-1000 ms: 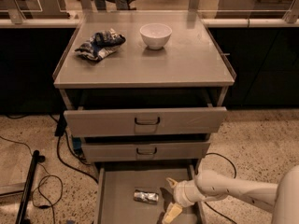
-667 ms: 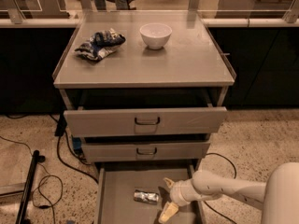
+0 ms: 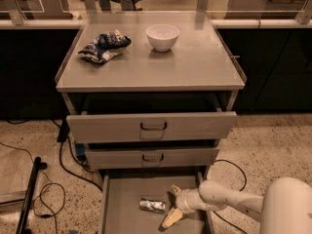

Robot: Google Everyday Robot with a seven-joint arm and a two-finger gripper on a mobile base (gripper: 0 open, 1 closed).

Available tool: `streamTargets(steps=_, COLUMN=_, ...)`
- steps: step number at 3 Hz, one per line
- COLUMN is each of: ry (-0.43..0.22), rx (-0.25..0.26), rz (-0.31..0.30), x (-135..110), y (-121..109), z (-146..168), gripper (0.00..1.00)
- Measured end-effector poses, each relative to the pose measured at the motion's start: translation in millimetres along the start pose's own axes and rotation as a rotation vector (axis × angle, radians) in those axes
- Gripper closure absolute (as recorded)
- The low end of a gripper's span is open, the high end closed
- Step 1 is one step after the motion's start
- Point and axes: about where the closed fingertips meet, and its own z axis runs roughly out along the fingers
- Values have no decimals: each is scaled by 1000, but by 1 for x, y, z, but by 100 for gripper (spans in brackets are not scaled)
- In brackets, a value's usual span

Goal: Pick redbull can from bottom drawer and place on counter

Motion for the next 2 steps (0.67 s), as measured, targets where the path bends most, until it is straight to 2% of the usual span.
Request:
streamTargets(steps=1, ry=-73, rx=24, rz=46, x=11, y=-16, z=24, gripper=0)
streamTargets(steps=2, ry=-124, rx=19, rz=80, x=22, y=-23, z=47, gripper=0)
